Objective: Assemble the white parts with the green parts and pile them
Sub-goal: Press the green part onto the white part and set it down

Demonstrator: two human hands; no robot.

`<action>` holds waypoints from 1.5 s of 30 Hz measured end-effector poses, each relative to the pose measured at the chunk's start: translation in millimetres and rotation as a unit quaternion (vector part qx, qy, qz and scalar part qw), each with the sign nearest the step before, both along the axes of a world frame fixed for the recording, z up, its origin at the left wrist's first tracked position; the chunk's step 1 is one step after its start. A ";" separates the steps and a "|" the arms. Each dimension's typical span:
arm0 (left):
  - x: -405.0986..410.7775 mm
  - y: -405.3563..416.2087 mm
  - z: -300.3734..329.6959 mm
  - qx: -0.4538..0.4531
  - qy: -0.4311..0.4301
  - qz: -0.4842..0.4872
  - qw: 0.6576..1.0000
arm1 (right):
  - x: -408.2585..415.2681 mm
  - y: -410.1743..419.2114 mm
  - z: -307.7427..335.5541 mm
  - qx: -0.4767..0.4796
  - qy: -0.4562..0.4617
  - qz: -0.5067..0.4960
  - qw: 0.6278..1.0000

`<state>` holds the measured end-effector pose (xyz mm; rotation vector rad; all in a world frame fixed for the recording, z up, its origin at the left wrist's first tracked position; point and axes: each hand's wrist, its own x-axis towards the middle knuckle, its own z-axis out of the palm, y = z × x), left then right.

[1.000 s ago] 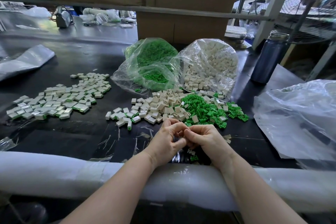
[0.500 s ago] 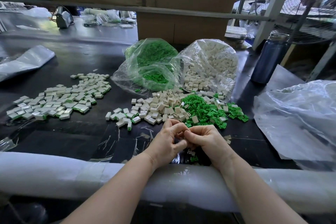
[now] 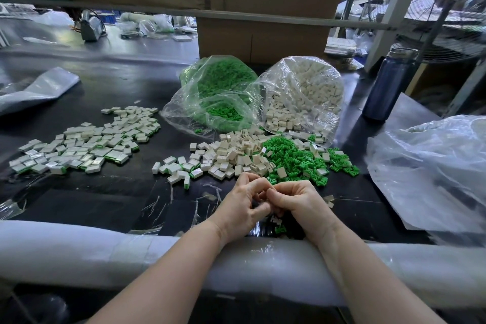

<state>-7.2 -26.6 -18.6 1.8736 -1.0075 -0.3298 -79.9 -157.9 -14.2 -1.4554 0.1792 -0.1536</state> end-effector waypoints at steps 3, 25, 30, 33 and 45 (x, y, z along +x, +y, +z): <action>0.1 0.1 0.5 0.005 0.000 0.001 1.000 | 0.4 0.1 0.3 0.000 -0.001 -0.001 1.000; -3.3 2.4 6.7 -0.046 0.029 0.023 0.998 | 2.3 4.4 2.7 -0.034 -0.014 -0.026 0.999; -0.2 3.1 7.1 -0.048 0.033 0.077 0.995 | 1.8 0.8 1.2 -0.048 -0.036 -0.076 0.995; -0.8 2.5 7.1 -0.038 0.041 0.071 0.996 | -0.2 0.5 1.6 -0.088 -0.049 -0.085 0.991; -1.6 2.8 4.5 -0.027 0.022 0.074 0.997 | 2.3 2.6 1.9 -0.197 -0.020 -0.101 0.975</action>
